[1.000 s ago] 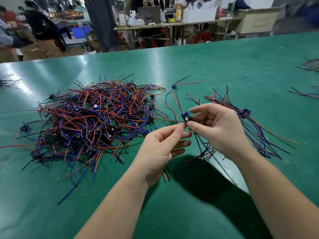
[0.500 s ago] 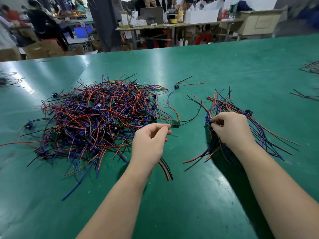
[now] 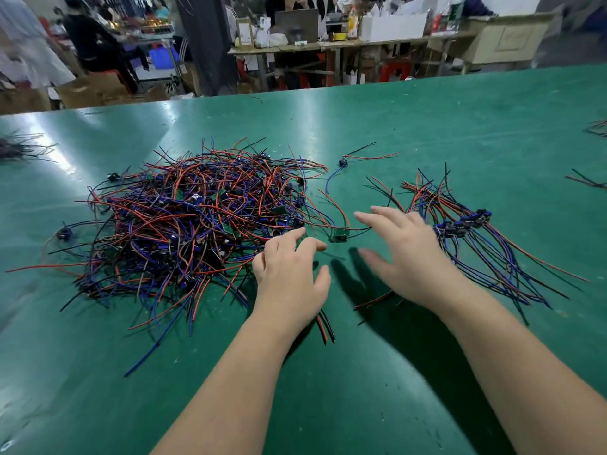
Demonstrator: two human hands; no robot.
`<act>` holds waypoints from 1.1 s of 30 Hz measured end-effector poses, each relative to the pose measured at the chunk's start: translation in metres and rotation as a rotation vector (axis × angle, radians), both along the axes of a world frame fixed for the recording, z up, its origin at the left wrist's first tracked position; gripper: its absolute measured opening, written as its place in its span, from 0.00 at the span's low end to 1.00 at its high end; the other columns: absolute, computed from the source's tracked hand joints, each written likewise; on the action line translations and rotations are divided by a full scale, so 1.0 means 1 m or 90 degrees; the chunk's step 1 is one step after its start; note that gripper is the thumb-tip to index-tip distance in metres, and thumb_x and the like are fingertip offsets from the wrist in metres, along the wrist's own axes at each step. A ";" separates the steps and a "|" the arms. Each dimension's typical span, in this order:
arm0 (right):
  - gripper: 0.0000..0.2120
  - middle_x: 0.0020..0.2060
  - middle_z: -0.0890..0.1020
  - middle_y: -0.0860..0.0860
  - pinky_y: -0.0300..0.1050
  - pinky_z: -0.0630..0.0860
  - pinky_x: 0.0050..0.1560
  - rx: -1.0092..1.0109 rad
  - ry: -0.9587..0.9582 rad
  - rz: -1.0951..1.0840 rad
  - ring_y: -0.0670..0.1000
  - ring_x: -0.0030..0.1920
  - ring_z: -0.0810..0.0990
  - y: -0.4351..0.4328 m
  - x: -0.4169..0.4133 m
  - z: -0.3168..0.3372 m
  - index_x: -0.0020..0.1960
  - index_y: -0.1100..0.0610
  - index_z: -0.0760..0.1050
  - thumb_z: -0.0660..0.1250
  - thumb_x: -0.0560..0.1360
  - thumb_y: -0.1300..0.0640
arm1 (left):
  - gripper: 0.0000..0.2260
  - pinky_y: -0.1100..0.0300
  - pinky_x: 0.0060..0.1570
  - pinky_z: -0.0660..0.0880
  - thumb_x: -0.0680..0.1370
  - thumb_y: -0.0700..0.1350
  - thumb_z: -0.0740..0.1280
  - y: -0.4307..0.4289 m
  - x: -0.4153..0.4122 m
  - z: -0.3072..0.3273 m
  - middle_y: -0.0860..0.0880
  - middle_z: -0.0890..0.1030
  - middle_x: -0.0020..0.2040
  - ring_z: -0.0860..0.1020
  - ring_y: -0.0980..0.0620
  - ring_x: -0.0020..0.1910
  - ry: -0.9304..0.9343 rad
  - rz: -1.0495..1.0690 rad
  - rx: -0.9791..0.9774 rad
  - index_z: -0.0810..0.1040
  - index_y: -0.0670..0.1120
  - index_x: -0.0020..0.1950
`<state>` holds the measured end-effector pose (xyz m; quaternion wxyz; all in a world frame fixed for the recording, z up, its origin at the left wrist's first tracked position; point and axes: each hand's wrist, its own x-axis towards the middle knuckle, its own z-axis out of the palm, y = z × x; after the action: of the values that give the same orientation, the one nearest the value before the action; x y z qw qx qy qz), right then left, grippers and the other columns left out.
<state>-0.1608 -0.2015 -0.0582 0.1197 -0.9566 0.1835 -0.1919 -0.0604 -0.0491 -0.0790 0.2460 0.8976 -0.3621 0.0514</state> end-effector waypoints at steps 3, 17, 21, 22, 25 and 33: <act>0.35 0.76 0.54 0.47 0.54 0.57 0.66 -0.022 0.194 0.028 0.55 0.68 0.59 0.007 0.006 -0.014 0.76 0.39 0.42 0.57 0.76 0.38 | 0.13 0.54 0.61 0.53 0.75 0.52 0.64 -0.001 -0.003 -0.001 0.56 0.67 0.68 0.60 0.51 0.67 -0.015 0.005 -0.004 0.74 0.58 0.60; 0.12 0.77 0.39 0.47 0.54 0.59 0.61 -0.006 0.132 0.055 0.54 0.65 0.59 0.011 0.013 -0.023 0.58 0.43 0.65 0.57 0.77 0.42 | 0.11 0.57 0.52 0.56 0.74 0.49 0.66 -0.003 -0.008 0.004 0.57 0.72 0.59 0.65 0.52 0.59 -0.029 0.001 -0.059 0.76 0.57 0.56; 0.13 0.77 0.53 0.48 0.54 0.58 0.61 -0.014 0.152 0.042 0.55 0.66 0.60 0.011 0.016 -0.025 0.58 0.45 0.64 0.55 0.77 0.42 | 0.10 0.57 0.53 0.56 0.74 0.49 0.66 -0.003 -0.009 0.004 0.57 0.72 0.59 0.65 0.52 0.60 -0.026 -0.002 -0.059 0.77 0.57 0.55; 0.13 0.76 0.56 0.49 0.53 0.58 0.61 -0.010 0.146 0.035 0.55 0.66 0.61 0.011 0.017 -0.025 0.57 0.46 0.64 0.55 0.76 0.42 | 0.10 0.57 0.53 0.56 0.74 0.49 0.66 -0.003 -0.009 0.005 0.57 0.72 0.59 0.65 0.52 0.60 -0.024 -0.002 -0.061 0.77 0.57 0.55; 0.14 0.65 0.68 0.47 0.51 0.59 0.57 0.007 0.111 0.017 0.54 0.61 0.64 0.012 0.016 -0.022 0.57 0.47 0.64 0.59 0.75 0.42 | 0.10 0.56 0.54 0.56 0.74 0.48 0.66 -0.002 -0.010 0.008 0.57 0.73 0.59 0.66 0.52 0.60 -0.032 -0.003 -0.070 0.78 0.57 0.55; 0.16 0.41 0.76 0.48 0.42 0.71 0.52 0.162 -0.089 0.057 0.49 0.42 0.73 0.009 0.009 -0.013 0.61 0.56 0.76 0.70 0.73 0.60 | 0.10 0.58 0.49 0.57 0.74 0.45 0.66 0.001 -0.009 0.011 0.55 0.75 0.56 0.69 0.52 0.57 -0.029 -0.015 -0.121 0.77 0.54 0.55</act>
<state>-0.1516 -0.1927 -0.0712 0.2610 -0.9253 0.1546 -0.2277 -0.0692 -0.0484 -0.0683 0.3221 0.8646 -0.3716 0.1031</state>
